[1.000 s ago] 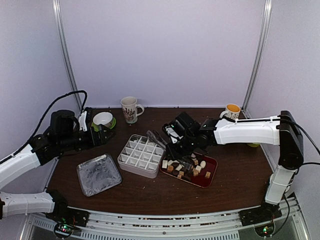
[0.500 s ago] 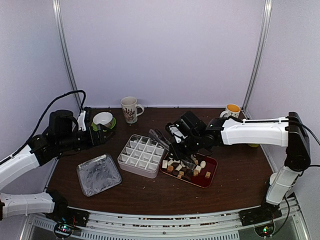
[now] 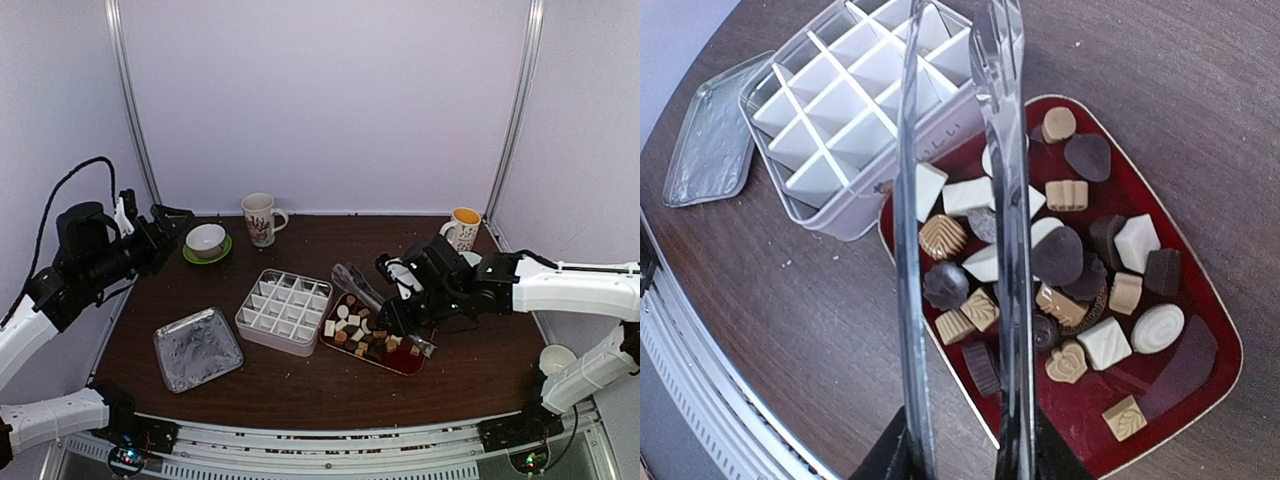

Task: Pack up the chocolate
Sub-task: Pick up the fake chocolate from the plate.

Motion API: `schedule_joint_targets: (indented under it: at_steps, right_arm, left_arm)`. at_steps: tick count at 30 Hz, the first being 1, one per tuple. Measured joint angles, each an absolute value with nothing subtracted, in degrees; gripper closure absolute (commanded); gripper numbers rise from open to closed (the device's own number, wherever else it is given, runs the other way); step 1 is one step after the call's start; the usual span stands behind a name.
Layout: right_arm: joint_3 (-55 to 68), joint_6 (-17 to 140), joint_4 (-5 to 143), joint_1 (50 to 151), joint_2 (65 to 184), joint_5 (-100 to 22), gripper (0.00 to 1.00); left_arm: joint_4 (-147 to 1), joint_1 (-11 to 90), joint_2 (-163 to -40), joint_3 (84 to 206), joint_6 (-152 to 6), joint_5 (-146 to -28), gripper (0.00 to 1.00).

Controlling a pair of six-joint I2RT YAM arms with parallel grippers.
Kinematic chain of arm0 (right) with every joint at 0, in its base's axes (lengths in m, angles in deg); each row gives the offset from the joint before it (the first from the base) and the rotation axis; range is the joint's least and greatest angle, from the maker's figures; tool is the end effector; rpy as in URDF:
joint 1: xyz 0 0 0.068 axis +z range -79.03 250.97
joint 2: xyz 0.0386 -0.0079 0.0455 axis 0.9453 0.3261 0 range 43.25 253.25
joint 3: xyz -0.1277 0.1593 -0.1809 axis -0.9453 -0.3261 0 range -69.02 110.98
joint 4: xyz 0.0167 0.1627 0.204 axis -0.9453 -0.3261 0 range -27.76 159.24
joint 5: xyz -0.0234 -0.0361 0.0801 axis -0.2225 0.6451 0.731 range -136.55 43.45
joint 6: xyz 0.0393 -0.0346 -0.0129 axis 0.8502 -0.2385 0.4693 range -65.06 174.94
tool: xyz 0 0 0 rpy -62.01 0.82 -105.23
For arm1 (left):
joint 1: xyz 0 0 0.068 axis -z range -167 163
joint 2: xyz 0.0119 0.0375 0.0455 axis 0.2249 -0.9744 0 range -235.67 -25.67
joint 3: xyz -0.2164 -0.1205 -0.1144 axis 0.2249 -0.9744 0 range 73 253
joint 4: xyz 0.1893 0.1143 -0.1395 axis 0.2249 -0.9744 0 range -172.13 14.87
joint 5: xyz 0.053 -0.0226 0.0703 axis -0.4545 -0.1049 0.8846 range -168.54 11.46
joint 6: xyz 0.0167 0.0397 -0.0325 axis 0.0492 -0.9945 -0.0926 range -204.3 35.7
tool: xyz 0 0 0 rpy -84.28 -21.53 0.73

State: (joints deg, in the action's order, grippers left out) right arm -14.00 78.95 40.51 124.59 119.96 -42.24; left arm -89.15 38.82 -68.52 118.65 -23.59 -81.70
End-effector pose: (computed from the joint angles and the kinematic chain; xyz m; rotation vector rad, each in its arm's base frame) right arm 0.1632 0.2262 0.2511 -0.6909 2.4770 0.6554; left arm 0.1573 -0.0784 0.3436 -0.5319 1.8374 -1.1148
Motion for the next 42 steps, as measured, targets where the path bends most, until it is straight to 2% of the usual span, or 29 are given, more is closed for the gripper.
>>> schedule_joint_targets:
  at_steps: [4, 6, 8, 17, 28, 36, 42]
  right_arm:
    - [-18.08, 79.21, 38.85, 124.59, 115.41, -42.54, 0.67]
    - [-19.35, 79.28, 37.89, 124.59, 112.72, -42.93, 0.67]
    - [-19.90, 79.34, 36.77, 124.57, 110.04, -43.53, 0.67]
    - [-19.88, 79.34, 34.20, 124.24, 104.55, -45.10, 0.67]
    - [-20.66, 80.02, 32.75, 124.20, 104.31, -45.14, 0.66]
    - [-22.17, 82.06, 31.16, 124.18, 100.02, -45.12, 0.65]
    - [-22.57, 83.08, 26.92, 124.18, 98.47, -44.42, 0.65]
  left_arm:
    - [-85.83, 38.82, -67.78, 120.90, -19.72, -80.98, 0.13]
    - [-85.48, 38.82, -68.79, 122.30, -17.62, -81.07, 0.19]
    - [-86.24, 38.82, -71.06, 124.37, -15.90, -81.05, 0.30]
    - [-89.09, 39.48, -77.53, 127.94, -15.11, -82.01, 0.34]
    - [-90.97, 40.22, -74.67, 130.95, -16.44, -82.09, 0.28]
    - [-90.72, 40.22, -73.55, 129.23, -18.06, -82.75, 0.06]
    - [-91.91, 40.22, -73.51, 123.70, -23.46, -86.79, 0.02]
